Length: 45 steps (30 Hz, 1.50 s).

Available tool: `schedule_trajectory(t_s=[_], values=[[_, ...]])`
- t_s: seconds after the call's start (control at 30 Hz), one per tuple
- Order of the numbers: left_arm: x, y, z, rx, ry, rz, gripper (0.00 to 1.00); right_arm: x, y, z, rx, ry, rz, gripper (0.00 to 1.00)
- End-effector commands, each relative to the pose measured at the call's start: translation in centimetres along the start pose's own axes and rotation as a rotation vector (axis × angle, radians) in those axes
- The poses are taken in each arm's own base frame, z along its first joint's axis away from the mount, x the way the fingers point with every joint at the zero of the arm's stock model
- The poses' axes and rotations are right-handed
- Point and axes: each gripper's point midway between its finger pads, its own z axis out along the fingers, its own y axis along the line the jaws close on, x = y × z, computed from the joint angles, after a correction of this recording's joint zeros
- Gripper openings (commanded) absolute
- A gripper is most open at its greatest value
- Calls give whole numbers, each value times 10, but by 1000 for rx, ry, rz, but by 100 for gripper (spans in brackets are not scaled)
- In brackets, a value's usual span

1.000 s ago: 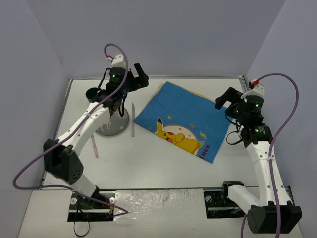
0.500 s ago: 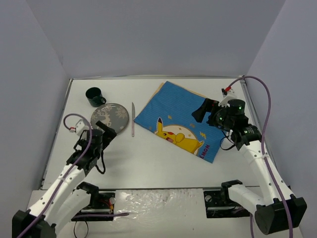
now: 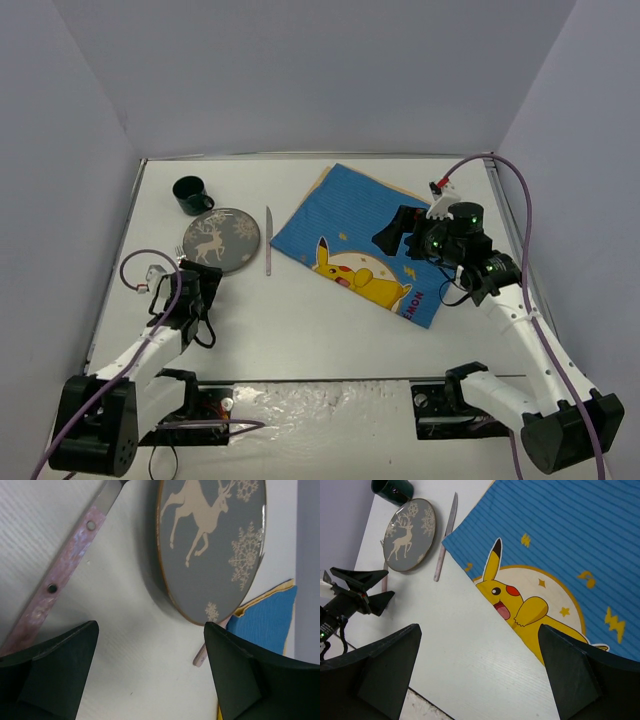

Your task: Set the dinner table for one person

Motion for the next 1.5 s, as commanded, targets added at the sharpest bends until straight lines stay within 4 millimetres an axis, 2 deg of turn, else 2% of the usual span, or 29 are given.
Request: schedule_trajectory(t_s=[0.0, 0.13, 0.27, 0.4, 0.67, 0.73, 0.83, 0.9, 0.97, 1.1, 1.2, 1.27, 1.3, 1.37, 1.47], values=[[-10, -41, 19, 145, -1, -79, 81, -14, 15, -2, -59, -48, -45, 100], [-4, -45, 36, 158, 16, -112, 77, -12, 12, 0, -49, -44, -50, 100], [-3, -46, 48, 160, 9, -130, 69, -12, 11, 1, -46, -44, -55, 100], [0, -38, 60, 141, 6, -157, 55, -8, 7, 4, -37, -31, -67, 100], [8, -23, 76, 120, 3, -193, 43, -1, 3, 6, -32, -13, -68, 100], [9, -19, 79, 122, -1, -213, 36, -1, 2, 7, -30, -11, -70, 100], [10, -18, 79, 136, -4, -230, 14, 0, 2, 7, -32, -9, -69, 100], [12, -15, 78, 135, 0, -234, 4, 2, 1, 7, -31, -4, -67, 100], [10, -16, 73, 149, -6, -240, 1, 2, 2, 6, -32, -8, -67, 100], [6, -20, 61, 181, -17, -243, 0, 1, 2, 6, -33, -10, -66, 100], [-1, -35, 47, 224, -19, -233, 0, -1, 4, 5, -39, -12, -66, 100], [-13, -59, 30, 294, -36, -221, 0, -1, 5, 5, -43, -13, -67, 100], [-14, -60, 28, 287, -33, -207, 0, -2, 6, 4, -45, -14, -69, 100], [-29, -85, 4, 356, -62, -185, 0, -2, 6, 4, -46, -16, -70, 100], [-46, -102, -24, 404, -105, -158, 0, -3, 7, 3, -52, -17, -70, 100]])
